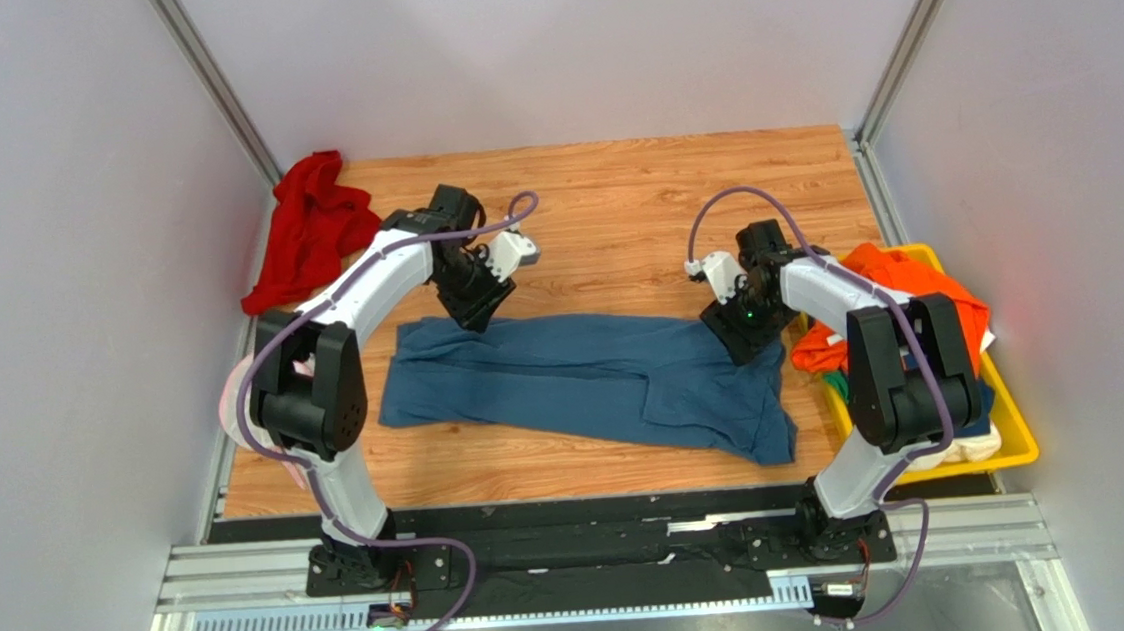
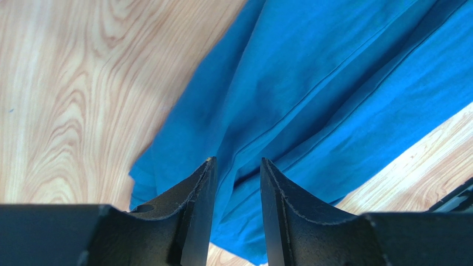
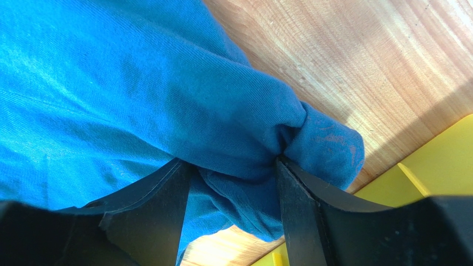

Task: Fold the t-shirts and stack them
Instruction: Fold the other side of the tshirt into a rectangle

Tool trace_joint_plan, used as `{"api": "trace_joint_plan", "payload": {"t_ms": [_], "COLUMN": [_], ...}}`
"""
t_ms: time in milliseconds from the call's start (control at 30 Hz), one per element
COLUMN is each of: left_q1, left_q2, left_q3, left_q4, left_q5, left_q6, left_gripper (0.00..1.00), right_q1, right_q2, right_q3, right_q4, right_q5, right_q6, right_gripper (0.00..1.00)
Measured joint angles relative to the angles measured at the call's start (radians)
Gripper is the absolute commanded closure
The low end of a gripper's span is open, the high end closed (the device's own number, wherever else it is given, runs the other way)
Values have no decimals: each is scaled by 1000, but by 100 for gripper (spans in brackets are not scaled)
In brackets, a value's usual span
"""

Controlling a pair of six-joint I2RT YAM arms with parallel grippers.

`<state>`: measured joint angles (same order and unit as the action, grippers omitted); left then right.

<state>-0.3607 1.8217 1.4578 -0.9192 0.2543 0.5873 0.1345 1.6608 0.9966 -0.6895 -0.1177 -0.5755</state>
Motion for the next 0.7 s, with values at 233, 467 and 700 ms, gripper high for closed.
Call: {"api": "trace_joint_plan", "payload": {"t_ms": [233,467,700], "left_q1": [-21,-23,-23], "left_q2": [69,80,112], "left_q3": [6,13,23], "left_q4": [20,34,43], "left_q5": [-1,-2,-12], "left_q6": [-10,-16,-18], "left_gripper": [35,38,40], "right_q1": [0,0,0], "right_q2": [-2,-10,-13], "right_q3": [-1,-14,-18], "right_q4": [0,10,14], "right_q5": [1,3,3], "right_q6": [0,0,0], "right_gripper": [39,39,40]}}
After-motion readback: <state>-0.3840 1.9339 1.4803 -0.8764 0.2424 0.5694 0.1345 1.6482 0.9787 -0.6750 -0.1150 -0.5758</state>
